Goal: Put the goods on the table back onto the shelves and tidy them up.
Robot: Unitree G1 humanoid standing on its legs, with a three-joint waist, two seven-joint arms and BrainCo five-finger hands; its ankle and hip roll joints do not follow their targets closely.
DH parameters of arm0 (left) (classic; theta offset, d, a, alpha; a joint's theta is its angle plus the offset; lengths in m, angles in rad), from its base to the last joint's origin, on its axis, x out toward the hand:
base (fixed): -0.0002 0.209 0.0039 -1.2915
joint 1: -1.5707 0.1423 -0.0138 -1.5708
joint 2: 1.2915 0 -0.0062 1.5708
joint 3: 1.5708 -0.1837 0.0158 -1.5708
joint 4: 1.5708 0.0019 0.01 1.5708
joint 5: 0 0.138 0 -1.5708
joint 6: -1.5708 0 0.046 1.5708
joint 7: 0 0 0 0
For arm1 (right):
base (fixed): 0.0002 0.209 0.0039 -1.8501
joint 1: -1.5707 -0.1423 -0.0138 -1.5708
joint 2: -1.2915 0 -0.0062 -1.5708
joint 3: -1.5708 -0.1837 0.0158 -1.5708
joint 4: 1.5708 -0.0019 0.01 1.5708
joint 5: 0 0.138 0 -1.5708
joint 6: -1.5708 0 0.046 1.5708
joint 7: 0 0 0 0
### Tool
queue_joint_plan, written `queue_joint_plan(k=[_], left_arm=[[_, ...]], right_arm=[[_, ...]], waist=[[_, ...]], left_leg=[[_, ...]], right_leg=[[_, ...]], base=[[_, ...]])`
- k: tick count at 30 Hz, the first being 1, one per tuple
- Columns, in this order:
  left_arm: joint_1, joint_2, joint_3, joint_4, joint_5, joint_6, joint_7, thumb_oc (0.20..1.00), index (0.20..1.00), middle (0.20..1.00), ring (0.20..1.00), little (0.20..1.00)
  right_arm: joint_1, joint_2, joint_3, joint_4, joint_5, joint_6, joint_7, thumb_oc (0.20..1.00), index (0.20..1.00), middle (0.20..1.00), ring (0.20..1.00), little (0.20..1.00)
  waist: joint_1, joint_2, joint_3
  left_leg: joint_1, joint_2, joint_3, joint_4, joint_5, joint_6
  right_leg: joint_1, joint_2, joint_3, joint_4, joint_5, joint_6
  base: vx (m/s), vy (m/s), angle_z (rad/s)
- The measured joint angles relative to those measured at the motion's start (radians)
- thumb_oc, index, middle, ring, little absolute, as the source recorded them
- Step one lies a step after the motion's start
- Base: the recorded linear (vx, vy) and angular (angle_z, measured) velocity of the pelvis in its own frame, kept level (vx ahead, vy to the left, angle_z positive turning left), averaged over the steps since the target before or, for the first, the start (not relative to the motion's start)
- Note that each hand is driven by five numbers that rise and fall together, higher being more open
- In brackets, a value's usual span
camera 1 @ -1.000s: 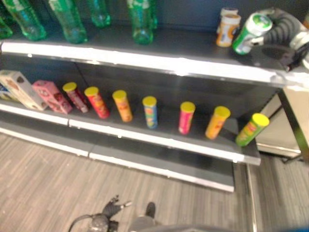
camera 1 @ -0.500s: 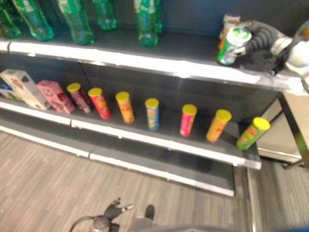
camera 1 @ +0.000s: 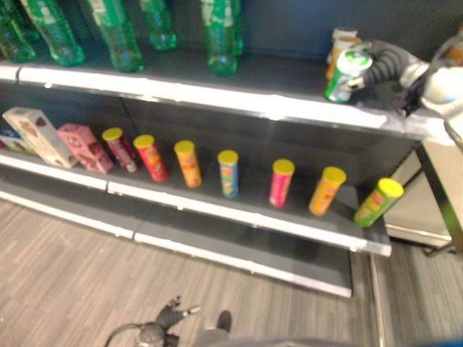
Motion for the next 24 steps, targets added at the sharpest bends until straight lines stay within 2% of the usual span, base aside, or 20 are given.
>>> queue_joint_plan(k=[14, 15, 16, 17, 24], left_arm=[[-0.001, 0.0, 0.0, 0.016, 0.002, 0.0, 0.0, 1.0, 1.0, 1.0, 1.0, 1.0], [-0.001, 0.0, 0.0, 0.016, 0.002, 0.0, 0.0, 1.0, 1.0, 1.0, 1.0, 1.0], [-0.001, 0.0, 0.0, 0.016, 0.002, 0.0, 0.0, 1.0, 1.0, 1.0, 1.0, 1.0], [-0.001, 0.0, 0.0, 0.016, 0.002, 0.0, 0.0, 1.0, 1.0, 1.0, 1.0, 1.0], [-0.001, 0.0, 0.0, 0.016, 0.002, 0.0, 0.0, 1.0, 1.0, 1.0, 1.0, 1.0]], right_arm=[[0.0, 0.003, -0.001, -0.003, 0.0, 0.005, 0.01, 0.2, 0.2, 0.2, 0.2, 0.2], [0.0, 0.003, -0.001, -0.003, 0.0, 0.005, 0.01, 0.291, 0.291, 0.291, 0.291, 0.291], [0.0, 0.003, -0.001, -0.003, 0.0, 0.005, 0.01, 0.947, 0.947, 0.947, 0.947, 0.947], [0.0, 0.003, -0.001, -0.003, -0.001, 0.005, 0.01, 1.0, 1.0, 1.0, 1.0, 1.0], [0.0, 0.004, 0.003, -0.002, -0.021, 0.006, 0.019, 1.0, 1.0, 1.0, 1.0, 1.0]], waist=[[0.0, -0.001, 0.0], [0.0, -0.001, 0.0], [0.0, -0.001, 0.0], [0.0, -0.001, 0.0], [-0.001, -0.001, 0.0]], left_leg=[[0.0, 0.0, 0.001, 0.0, 0.0, 0.0], [0.001, 0.0, 0.001, 0.0, 0.0, 0.0], [0.001, 0.0, 0.001, 0.0, 0.0, 0.0], [0.001, 0.0, 0.001, 0.0, 0.0, 0.0], [0.0, 0.0, 0.003, 0.0, 0.0, 0.0]], right_leg=[[0.0, 0.0, 0.001, 0.0, 0.0, 0.0], [0.0, 0.0, 0.001, 0.0, 0.0, 0.0], [0.0, 0.0, 0.001, 0.0, 0.0, 0.0], [0.0, 0.0, 0.002, 0.0, 0.0, 0.0], [-0.002, -0.001, 0.003, 0.0, 0.0, 0.0]], base=[[0.0, 0.0, 0.0], [0.0, 0.0, 0.0], [0.0, 0.0, 0.0], [0.0, 0.0, 0.0], [0.0, 0.0, 0.0]])
